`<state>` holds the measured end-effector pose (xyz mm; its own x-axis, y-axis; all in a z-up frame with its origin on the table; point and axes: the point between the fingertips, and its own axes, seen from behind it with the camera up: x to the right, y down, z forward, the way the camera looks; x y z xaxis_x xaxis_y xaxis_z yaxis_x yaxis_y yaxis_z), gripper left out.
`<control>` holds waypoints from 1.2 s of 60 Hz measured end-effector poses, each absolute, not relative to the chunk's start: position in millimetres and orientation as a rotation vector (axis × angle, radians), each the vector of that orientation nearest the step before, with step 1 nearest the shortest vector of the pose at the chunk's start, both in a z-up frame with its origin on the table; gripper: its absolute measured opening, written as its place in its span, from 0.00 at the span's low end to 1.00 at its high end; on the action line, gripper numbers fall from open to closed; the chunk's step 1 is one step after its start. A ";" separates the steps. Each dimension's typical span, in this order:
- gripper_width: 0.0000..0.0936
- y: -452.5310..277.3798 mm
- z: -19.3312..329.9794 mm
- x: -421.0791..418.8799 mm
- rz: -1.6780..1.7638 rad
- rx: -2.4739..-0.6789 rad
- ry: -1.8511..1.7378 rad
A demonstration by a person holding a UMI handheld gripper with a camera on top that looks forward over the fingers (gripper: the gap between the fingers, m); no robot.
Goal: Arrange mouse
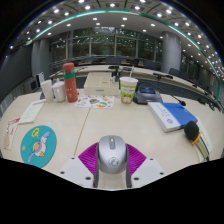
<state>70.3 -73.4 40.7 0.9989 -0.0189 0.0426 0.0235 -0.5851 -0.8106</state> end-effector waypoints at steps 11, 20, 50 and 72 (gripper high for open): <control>0.39 -60.3 142.9 -4.0 -0.048 -2.047 0.005; 0.39 -55.8 153.3 -110.2 0.026 -2.047 -0.006; 0.78 -71.7 -7.1 -231.3 0.019 -2.283 -0.029; 0.92 -168.4 126.0 -236.1 -0.015 -2.203 0.026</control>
<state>-236.1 -168.4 126.0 0.9997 -0.0243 0.0014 -0.0132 -0.5910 -0.8066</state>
